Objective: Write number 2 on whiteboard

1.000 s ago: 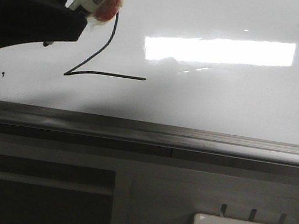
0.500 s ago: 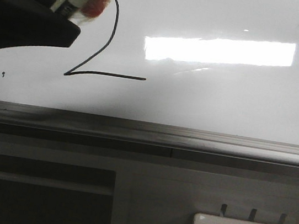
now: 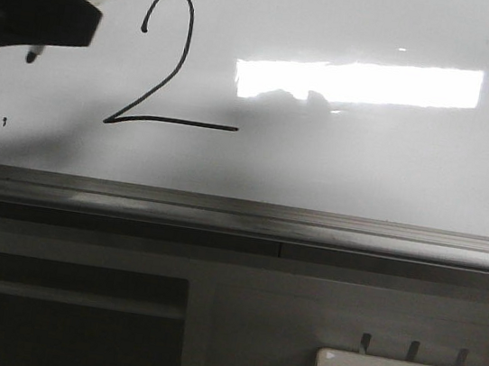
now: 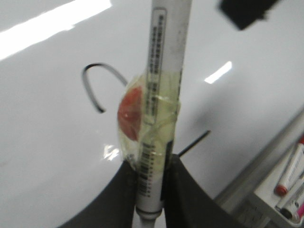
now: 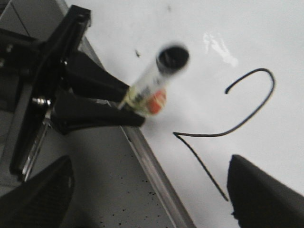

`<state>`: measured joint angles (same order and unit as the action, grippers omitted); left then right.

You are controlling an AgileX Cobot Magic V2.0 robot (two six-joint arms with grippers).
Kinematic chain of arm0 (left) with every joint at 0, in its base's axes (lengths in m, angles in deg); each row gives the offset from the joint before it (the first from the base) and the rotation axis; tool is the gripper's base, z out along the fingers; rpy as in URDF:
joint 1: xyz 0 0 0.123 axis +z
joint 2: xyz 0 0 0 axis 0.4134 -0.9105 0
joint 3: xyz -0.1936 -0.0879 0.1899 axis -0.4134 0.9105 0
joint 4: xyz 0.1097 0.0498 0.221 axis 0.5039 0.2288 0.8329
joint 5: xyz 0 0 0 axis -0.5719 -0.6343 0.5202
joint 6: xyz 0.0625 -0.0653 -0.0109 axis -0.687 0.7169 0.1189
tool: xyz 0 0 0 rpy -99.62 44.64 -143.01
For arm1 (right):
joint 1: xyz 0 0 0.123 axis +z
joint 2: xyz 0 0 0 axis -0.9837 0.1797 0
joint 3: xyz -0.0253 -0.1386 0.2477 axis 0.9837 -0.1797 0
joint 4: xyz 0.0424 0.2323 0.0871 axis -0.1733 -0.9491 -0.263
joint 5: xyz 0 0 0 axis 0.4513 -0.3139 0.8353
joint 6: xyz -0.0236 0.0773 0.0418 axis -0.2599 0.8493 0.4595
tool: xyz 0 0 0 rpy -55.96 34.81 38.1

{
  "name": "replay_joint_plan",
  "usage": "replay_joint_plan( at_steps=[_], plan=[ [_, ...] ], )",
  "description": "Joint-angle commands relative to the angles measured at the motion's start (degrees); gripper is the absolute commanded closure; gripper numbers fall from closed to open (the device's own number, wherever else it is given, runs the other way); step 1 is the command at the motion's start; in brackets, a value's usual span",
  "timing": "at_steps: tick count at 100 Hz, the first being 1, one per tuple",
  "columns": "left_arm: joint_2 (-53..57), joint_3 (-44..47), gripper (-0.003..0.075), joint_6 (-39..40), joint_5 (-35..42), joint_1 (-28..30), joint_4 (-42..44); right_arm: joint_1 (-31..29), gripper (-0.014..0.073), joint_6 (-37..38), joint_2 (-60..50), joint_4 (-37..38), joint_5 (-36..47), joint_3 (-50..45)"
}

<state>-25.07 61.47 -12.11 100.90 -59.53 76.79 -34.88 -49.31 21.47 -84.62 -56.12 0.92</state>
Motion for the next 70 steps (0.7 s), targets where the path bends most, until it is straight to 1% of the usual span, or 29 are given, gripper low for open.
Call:
replay_joint_plan(
  at_steps=[1,11,22,26,38,58,70],
  plan=[
    [0.47,-1.95,0.0741,0.89,2.66,2.75,-11.42,-1.80,-0.0011,-0.58,-2.64,0.02,3.88,2.06],
    [-0.74,-2.28,0.0741,0.89,0.85,6.33,-13.83,-2.99,0.0039,-0.58,-3.63,0.02,3.52,2.06],
    [-3.77,-5.42,0.0741,0.89,-7.31,9.56,-19.25,-3.36,0.0062,-0.58,-3.92,0.02,3.29,2.06],
    [-4.90,-7.04,0.0741,0.89,-10.34,10.01,-19.93,-3.36,0.0063,-0.58,-3.92,0.02,3.29,2.06],
    [-8.25,-11.38,0.0741,0.89,-16.09,9.93,-21.06,-3.36,0.0063,-0.58,-3.92,-0.17,3.16,2.06],
    [-11.36,-14.18,0.0741,0.89,-16.87,10.03,-25.75,-3.36,0.0063,-0.58,-3.92,-0.17,2.57,2.06],
    [-11.49,-14.18,0.0741,0.89,-16.87,10.03,-26.00,-3.36,0.0070,-0.58,-3.92,-0.17,2.20,2.06]
  ],
)
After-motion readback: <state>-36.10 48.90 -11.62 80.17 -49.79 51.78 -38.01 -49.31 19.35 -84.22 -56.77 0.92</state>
